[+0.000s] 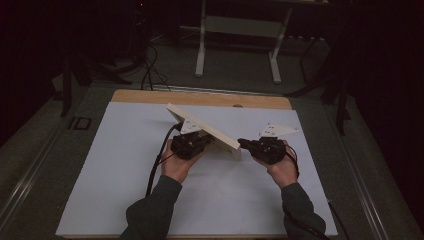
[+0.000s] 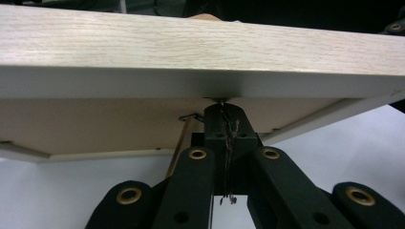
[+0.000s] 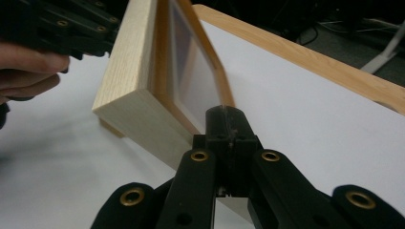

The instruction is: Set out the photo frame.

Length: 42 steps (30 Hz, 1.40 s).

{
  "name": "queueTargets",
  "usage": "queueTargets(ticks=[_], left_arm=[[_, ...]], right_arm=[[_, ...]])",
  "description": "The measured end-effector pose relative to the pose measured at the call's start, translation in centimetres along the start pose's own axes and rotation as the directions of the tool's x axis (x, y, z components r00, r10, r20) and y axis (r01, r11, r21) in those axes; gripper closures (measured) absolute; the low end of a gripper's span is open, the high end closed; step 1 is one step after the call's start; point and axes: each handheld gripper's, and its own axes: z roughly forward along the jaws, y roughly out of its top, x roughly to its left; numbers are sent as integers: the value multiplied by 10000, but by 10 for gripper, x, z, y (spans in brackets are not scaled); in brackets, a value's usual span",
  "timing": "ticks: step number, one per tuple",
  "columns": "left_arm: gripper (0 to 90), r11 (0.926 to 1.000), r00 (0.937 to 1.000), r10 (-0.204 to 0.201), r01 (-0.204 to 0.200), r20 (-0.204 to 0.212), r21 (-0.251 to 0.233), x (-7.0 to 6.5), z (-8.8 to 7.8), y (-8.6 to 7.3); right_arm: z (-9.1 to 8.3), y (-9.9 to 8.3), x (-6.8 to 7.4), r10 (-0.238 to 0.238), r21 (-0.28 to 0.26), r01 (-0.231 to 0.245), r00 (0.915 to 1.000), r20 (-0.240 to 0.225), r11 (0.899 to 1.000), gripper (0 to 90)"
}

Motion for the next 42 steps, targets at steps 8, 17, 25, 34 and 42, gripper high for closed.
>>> queueTargets(ticks=[8,17,25,34,42], left_arm=[[899,10000,10000,-60,60,-67,23,2,1,1],[900,9999,10000,-37,37,-25,152,6,2,4],[900,9994,9990,315,-318,315,108,1,2,4],[900,9988,9975,468,-474,534,95,1,2,4],[900,9979,9962,639,-644,591,61,0,3,3]], right_arm=[[1,1,2,-102,75,103,9998,-156,9999,900],[4,3,7,-299,215,308,9987,-415,9993,900],[7,5,13,-530,282,551,9962,-693,9981,900],[9,7,18,-741,335,772,9935,-865,9965,900],[11,9,23,-915,363,958,9902,-1059,9947,900]])
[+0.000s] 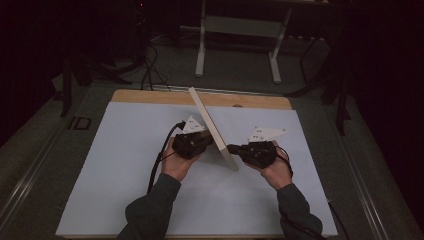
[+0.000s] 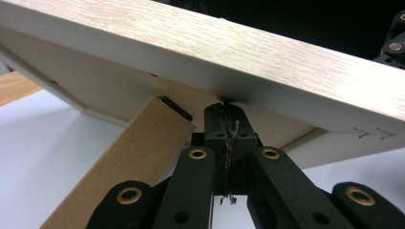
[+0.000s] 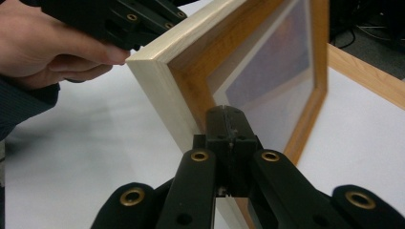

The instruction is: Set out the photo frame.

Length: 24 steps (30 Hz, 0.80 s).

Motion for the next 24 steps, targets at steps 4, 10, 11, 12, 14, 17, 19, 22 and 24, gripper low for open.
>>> queueTargets(ticks=[4,10,11,12,14,17,19,22,24], left_arm=[[900,10000,9999,59,-59,92,-18,2,0,0],[900,9998,9997,171,-170,172,-35,3,0,-1],[900,9998,9997,171,-170,172,-35,3,0,-1],[900,9998,9996,187,-186,220,-43,4,0,-1],[900,9998,9995,192,-191,260,-60,5,0,-1],[900,9998,9993,200,-198,306,-88,5,1,-1],[900,9997,9993,212,-210,321,-88,5,1,-1],[900,9996,9990,252,-248,377,-114,6,1,-1],[900,9996,9989,257,-252,396,-116,6,1,-1]], right_arm=[[1,1,3,-96,34,96,9999,-63,9999,900],[3,3,6,-168,30,168,9998,-138,9999,900],[4,3,6,-192,21,192,9997,-150,9998,900],[4,3,7,-203,32,204,9996,-182,9998,900],[5,4,8,-288,53,289,9994,-202,9996,900],[6,5,9,-329,66,330,9992,-234,9994,900],[6,5,10,-336,92,338,9991,-261,9994,900],[9,7,13,-447,80,450,9984,-341,9990,900],[10,7,15,-466,79,469,9982,-379,9989,900]])
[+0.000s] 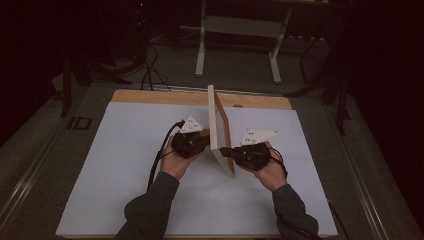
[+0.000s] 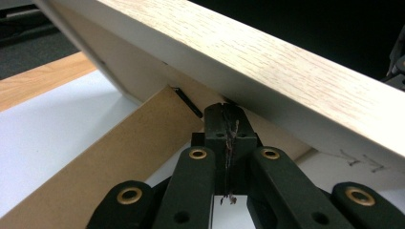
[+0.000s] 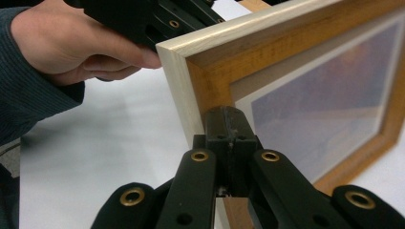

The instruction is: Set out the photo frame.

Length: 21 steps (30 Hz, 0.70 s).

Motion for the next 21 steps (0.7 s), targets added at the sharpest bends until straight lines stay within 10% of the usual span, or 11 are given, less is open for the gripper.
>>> queueTargets(ticks=[21], left_arm=[[900,9999,9995,172,-172,271,-12,5,0,-3]], right_arm=[[7,3,4,154,-178,-157,9997,-199,9997,900]])
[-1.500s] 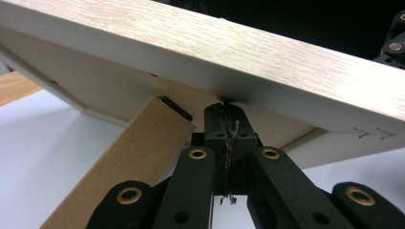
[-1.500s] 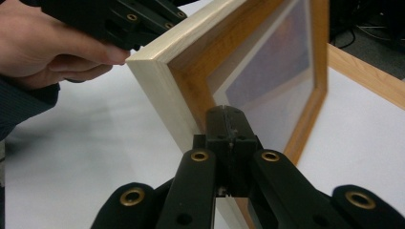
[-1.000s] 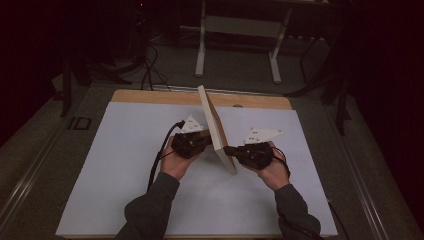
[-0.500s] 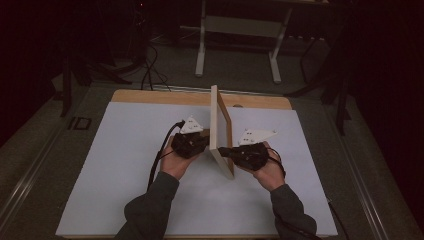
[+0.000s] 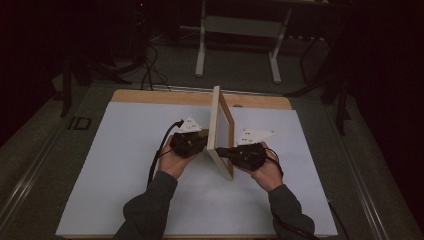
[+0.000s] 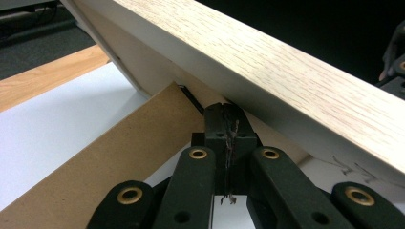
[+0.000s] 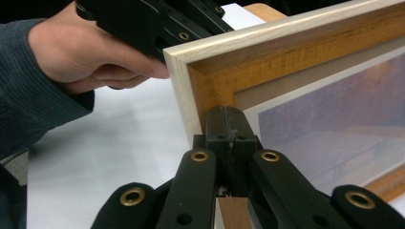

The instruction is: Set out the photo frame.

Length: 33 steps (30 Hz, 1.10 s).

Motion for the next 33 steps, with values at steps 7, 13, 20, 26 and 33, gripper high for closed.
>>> queueTargets(ticks=[7,13,20,26,33], left_arm=[[900,10000,10000,39,-39,13,3,2,0,-1],[900,10000,9999,-55,55,126,-30,4,-1,-2],[900,9997,9986,-196,203,501,-132,8,-2,-3],[900,9993,9976,-282,297,630,-235,10,-2,-4],[900,9991,9990,-335,342,290,-253,8,-4,-5]], right_arm=[[3,3,3,-40,-85,39,9999,-97,10000,900],[5,5,4,-47,-85,46,9999,-143,10000,900],[8,7,6,-65,-120,63,9998,-192,9999,900],[9,8,7,-87,-106,85,9998,-194,9999,900],[10,9,8,-157,-69,156,9998,-145,9999,900]])
